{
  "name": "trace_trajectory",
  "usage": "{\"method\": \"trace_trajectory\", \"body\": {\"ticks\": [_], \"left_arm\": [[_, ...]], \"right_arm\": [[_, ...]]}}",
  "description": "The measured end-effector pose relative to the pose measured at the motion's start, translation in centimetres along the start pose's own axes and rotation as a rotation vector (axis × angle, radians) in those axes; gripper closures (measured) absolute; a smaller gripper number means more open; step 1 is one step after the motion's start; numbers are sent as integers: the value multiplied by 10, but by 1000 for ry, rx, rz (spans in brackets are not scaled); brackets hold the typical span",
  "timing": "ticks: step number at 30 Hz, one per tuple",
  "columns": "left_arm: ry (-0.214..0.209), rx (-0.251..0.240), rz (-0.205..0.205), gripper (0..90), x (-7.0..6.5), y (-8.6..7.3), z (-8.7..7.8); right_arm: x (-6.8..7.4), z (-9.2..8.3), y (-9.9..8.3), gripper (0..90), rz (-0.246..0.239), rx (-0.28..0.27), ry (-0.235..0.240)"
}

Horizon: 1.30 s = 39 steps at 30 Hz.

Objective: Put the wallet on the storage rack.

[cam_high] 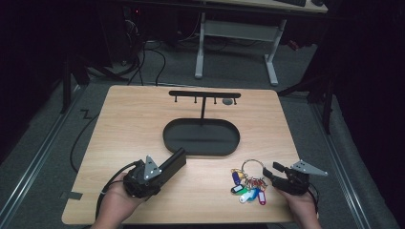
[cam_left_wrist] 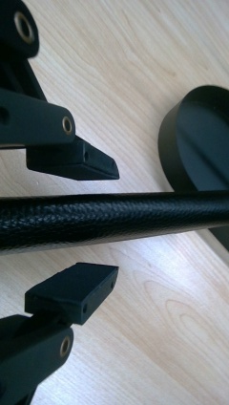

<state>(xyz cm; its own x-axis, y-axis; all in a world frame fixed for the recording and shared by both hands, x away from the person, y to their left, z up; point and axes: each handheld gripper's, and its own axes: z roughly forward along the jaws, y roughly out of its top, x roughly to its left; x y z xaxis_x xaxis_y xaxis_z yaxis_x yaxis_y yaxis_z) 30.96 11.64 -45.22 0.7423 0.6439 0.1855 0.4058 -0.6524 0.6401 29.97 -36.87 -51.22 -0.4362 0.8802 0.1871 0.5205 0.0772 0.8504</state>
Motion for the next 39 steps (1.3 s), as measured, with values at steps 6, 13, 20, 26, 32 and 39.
{"method": "trace_trajectory", "body": {"ticks": [6,13,20,26,32,39], "left_arm": [[3,5,-5,485,-2,5,-1],[-11,61,83,514,-3,11,3],[-6,136,136,530,-4,17,8],[5,195,158,537,-6,31,9],[3,239,156,545,-4,42,8],[-48,304,114,578,9,47,9]], "right_arm": [[-5,-8,1,403,27,-40,-6],[1,-22,-5,404,16,-48,-51],[0,-24,-10,404,38,-30,-102],[2,-19,-11,404,14,-6,-91],[5,-15,-8,404,-8,-4,-63],[4,-13,-5,404,-10,-8,-44]]}}
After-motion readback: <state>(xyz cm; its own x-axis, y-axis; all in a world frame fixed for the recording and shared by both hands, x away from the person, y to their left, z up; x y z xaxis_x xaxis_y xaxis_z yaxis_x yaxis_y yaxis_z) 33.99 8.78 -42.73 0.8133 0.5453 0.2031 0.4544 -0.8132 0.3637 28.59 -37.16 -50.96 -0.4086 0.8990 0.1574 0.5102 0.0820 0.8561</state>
